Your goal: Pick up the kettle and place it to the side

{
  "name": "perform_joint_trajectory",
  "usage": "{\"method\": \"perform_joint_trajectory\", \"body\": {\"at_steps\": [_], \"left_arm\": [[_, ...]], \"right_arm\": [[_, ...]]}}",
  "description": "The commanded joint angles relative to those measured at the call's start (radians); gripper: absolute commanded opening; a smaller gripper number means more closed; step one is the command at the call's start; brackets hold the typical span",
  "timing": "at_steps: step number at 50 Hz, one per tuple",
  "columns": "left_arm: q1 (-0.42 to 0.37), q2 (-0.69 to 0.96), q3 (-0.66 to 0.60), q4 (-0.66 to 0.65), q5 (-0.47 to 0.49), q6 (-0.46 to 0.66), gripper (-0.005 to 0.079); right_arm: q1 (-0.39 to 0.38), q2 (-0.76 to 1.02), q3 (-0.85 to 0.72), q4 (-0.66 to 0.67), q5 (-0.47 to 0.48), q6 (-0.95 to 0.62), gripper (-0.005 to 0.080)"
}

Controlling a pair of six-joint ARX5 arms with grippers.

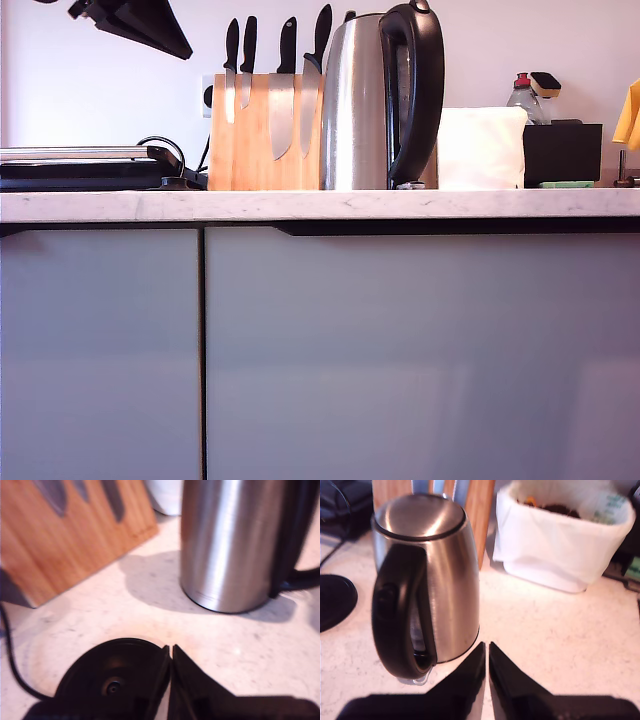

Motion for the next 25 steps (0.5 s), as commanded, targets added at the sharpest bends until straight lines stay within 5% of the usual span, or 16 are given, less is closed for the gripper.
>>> {"method": "perform_joint_trajectory", "body": {"at_steps": [1, 25], "left_arm": [[0.001, -0.054, -0.057, 0.048, -0.010, -0.019, -0.0018], [0.001, -0.369, -0.476, 0.237, -0.119, -0.108, -0.0018]], "right_arm": [[0.002, -0.066, -0.078, 0.052, 0.017, 0.010, -0.0007], [0.005, -0.415, -0.524, 0.249, 0.102, 0.054, -0.0007]]}}
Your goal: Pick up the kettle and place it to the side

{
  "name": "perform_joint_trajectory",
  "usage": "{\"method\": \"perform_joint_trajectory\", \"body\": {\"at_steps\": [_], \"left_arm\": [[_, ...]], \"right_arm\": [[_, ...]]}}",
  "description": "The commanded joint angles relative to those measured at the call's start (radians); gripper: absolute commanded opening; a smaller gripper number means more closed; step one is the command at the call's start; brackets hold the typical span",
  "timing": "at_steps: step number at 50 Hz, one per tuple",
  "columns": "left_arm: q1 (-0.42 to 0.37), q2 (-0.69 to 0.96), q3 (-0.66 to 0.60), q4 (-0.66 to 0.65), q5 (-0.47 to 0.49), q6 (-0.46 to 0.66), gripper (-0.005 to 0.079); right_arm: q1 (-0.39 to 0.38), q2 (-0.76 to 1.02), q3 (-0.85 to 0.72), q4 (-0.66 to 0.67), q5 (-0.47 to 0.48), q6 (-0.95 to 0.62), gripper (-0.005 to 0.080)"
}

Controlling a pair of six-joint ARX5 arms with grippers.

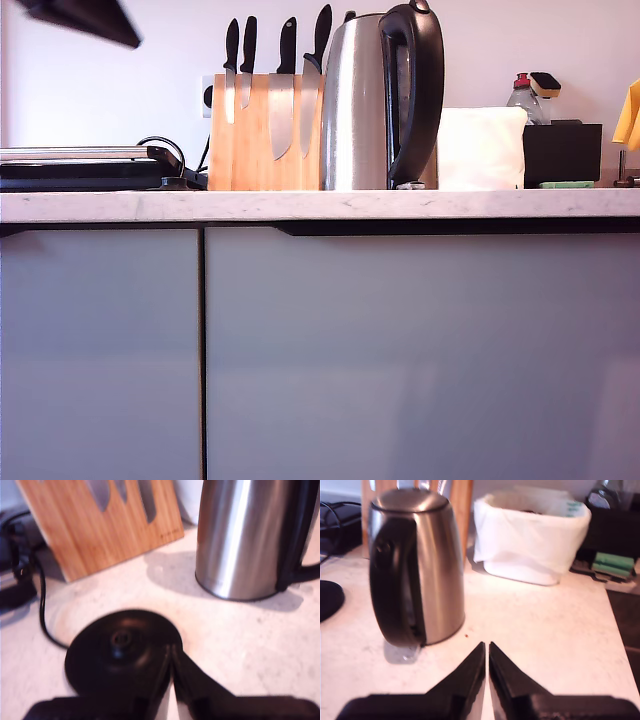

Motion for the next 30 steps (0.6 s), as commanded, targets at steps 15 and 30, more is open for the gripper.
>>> {"method": "perform_joint_trajectory", "body": {"at_steps": [15, 30], "left_arm": [[0.001, -0.206, -0.247, 0.071, -0.066, -0.082, -0.0018], [0.000, -0.411, -0.434, 0.091, -0.093, -0.107, -0.0018]], "right_arm": [[-0.036, -0.211, -0.240, 0.053, -0.006, -0.026, -0.0007], [-0.037, -0.386, -0.377, 0.069, -0.025, 0.001, -0.0007]]}}
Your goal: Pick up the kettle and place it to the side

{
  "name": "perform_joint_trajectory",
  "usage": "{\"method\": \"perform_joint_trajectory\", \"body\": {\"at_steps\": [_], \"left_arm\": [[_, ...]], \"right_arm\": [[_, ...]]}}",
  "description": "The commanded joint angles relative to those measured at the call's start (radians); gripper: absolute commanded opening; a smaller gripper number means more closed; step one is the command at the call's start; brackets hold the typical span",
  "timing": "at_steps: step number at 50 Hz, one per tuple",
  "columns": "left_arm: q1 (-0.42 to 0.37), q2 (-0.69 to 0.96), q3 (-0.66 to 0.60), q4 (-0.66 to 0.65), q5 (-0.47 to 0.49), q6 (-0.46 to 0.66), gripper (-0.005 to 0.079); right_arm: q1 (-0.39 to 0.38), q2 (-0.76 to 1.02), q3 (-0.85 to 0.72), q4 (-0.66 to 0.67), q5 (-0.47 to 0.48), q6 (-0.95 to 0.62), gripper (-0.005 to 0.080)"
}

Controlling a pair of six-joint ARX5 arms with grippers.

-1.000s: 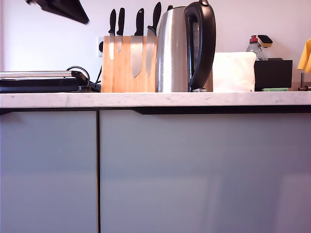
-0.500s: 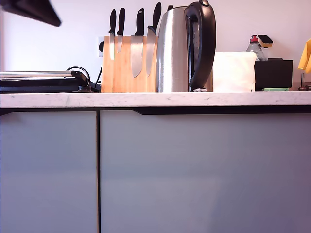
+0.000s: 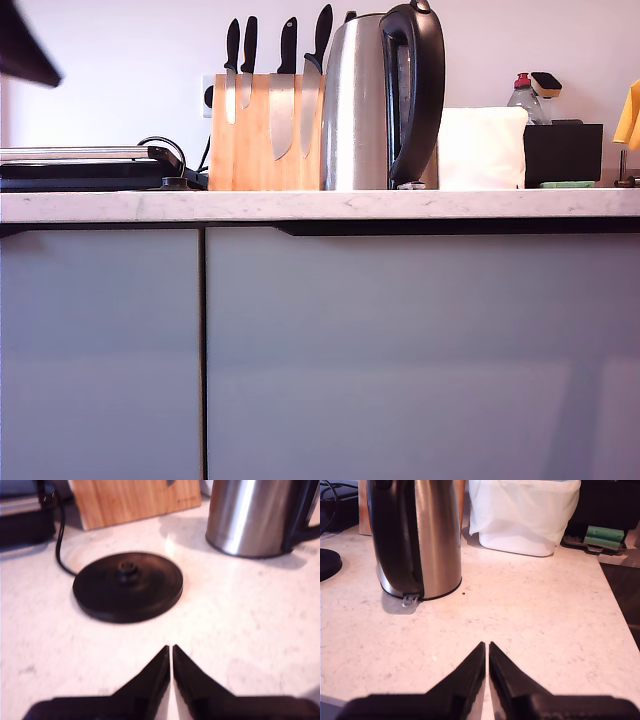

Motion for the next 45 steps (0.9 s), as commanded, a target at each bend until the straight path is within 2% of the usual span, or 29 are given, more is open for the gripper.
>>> {"method": "perform_joint_trajectory", "body": {"at_steps": [1, 25, 34, 41, 45], "left_arm": [[0.000, -0.055, -0.037, 0.023, -0.006, -0.005, -0.0018], [0.000, -0.379, -0.198, -0.023, -0.045, -0.053, -0.0018], [-0.001, -0.496, -0.221, -0.102, -0.047, -0.058, -0.0018], [-0.001, -0.572, -0.220, -0.172, -0.046, -0.065, -0.0018], [-0.001, -0.605, -0.220, -0.217, -0.031, -0.129, -0.0018]], "right_arm": [[0.000, -0.047, -0.018, 0.007, 0.001, 0.003, -0.0007], [0.000, -0.341, -0.129, -0.135, -0.008, -0.002, -0.0007], [0.000, -0.459, -0.142, -0.182, -0.031, -0.009, -0.0007], [0.000, -0.484, -0.134, -0.251, -0.031, 0.056, -0.0007], [0.000, -0.484, -0.134, -0.254, -0.031, 0.056, -0.0007]]}}
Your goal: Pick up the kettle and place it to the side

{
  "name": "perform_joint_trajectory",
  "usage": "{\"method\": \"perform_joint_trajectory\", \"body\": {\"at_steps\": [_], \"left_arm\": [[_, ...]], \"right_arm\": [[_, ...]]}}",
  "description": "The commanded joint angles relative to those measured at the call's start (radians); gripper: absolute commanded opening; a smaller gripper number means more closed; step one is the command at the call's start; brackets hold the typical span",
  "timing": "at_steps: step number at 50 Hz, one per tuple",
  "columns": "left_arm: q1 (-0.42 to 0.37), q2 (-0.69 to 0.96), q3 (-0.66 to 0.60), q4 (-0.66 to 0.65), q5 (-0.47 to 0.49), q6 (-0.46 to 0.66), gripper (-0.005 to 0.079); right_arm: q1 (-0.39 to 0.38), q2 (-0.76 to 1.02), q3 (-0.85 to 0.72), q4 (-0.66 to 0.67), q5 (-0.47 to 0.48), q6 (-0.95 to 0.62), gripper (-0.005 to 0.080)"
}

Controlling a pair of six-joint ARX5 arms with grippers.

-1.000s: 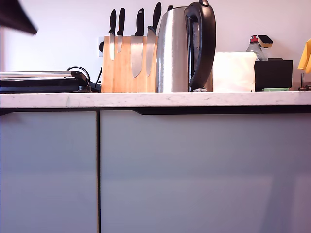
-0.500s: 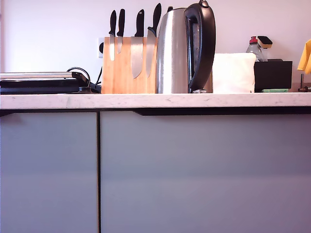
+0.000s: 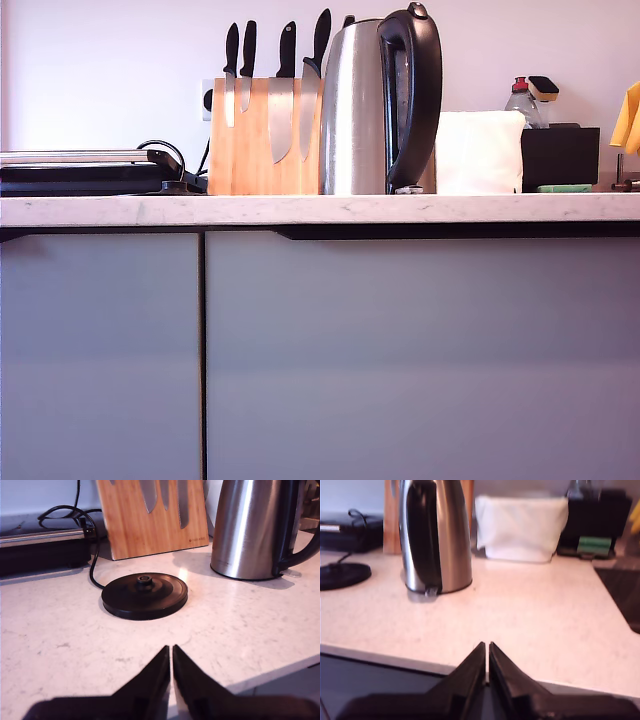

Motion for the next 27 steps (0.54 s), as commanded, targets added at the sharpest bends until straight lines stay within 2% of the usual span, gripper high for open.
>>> {"method": "perform_joint_trajectory", "body": {"at_steps": [1, 3, 17, 27], "left_arm": [[-0.001, -0.017, -0.020, -0.029, 0.010, -0.038, -0.0018], [-0.001, -0.027, -0.020, -0.054, 0.009, -0.068, -0.0018], [-0.001, -0.035, -0.020, -0.171, 0.009, -0.068, -0.0018], [-0.001, -0.035, -0.020, -0.177, 0.008, -0.068, -0.0018]], "right_arm": [[0.000, -0.006, -0.011, 0.008, -0.004, 0.005, -0.0007], [0.000, -0.006, -0.011, 0.008, -0.004, 0.005, -0.0007], [0.000, -0.006, -0.011, 0.008, -0.004, 0.004, -0.0007], [0.000, -0.006, -0.011, 0.008, -0.004, 0.005, -0.0007]]}}
